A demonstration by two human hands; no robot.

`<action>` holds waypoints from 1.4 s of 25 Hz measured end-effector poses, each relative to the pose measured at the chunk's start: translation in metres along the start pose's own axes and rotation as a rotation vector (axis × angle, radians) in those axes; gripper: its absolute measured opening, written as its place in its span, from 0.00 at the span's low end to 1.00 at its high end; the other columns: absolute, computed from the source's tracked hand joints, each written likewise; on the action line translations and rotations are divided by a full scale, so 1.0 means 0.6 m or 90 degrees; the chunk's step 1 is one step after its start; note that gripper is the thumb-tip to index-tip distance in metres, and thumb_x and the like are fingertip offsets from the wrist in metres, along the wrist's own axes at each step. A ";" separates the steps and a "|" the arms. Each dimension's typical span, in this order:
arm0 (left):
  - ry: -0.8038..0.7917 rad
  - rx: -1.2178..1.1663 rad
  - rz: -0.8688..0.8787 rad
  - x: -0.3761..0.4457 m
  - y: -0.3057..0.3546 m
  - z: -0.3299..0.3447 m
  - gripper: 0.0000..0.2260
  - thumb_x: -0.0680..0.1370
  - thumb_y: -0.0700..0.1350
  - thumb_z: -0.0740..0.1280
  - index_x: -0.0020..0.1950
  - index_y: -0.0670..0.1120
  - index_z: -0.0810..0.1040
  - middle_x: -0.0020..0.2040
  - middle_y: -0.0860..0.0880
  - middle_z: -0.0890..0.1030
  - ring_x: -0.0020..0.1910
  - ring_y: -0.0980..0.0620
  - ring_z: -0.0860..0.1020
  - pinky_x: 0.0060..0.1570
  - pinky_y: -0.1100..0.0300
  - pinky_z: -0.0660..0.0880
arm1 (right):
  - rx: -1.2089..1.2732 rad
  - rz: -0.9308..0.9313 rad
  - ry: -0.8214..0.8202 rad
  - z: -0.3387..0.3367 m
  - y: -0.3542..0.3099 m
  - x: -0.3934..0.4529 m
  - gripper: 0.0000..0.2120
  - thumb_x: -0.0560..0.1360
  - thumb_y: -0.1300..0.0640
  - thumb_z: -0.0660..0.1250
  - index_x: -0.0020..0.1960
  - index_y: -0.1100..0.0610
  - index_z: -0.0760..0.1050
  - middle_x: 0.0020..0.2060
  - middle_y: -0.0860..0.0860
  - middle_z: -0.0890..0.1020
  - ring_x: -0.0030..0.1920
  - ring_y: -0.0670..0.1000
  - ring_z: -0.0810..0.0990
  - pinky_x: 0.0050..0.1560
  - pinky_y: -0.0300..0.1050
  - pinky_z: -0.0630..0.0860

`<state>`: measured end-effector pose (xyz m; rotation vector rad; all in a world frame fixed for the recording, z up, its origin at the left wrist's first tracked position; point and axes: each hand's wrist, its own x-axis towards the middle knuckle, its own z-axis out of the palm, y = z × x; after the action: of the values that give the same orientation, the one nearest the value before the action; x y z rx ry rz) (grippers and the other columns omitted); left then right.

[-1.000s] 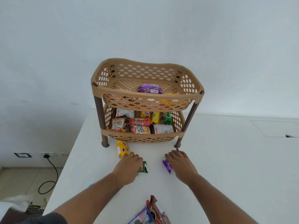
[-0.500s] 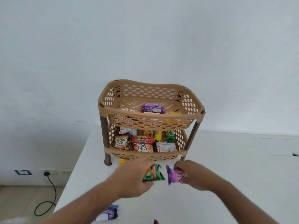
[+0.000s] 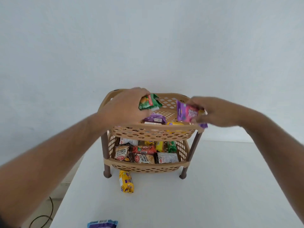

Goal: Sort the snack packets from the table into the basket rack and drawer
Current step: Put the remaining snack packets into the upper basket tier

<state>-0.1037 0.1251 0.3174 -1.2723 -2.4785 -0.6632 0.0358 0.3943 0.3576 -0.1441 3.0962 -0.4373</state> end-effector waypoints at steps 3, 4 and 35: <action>-0.029 0.030 -0.046 0.072 -0.056 0.003 0.20 0.74 0.51 0.73 0.65 0.49 0.76 0.52 0.50 0.81 0.46 0.51 0.78 0.43 0.55 0.75 | -0.087 0.050 0.117 -0.024 0.014 0.074 0.16 0.77 0.53 0.71 0.61 0.48 0.69 0.48 0.46 0.79 0.48 0.49 0.78 0.44 0.48 0.74; -0.044 0.053 -0.060 0.090 -0.075 0.010 0.18 0.74 0.49 0.72 0.62 0.49 0.77 0.51 0.49 0.81 0.46 0.50 0.77 0.41 0.56 0.74 | -0.118 0.059 0.134 -0.021 0.021 0.101 0.16 0.77 0.53 0.70 0.62 0.49 0.69 0.50 0.48 0.79 0.48 0.51 0.77 0.45 0.49 0.74; -0.339 0.241 -0.233 0.117 -0.159 0.129 0.21 0.77 0.41 0.69 0.70 0.43 0.75 0.63 0.43 0.79 0.60 0.42 0.78 0.61 0.48 0.76 | -0.278 0.145 -0.107 0.140 0.150 0.273 0.21 0.77 0.62 0.67 0.69 0.57 0.74 0.62 0.59 0.79 0.62 0.62 0.76 0.62 0.54 0.72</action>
<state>-0.2249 0.1652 0.2562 -0.9446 -3.1069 0.1119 -0.1336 0.4422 0.2523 0.1609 2.9395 0.2468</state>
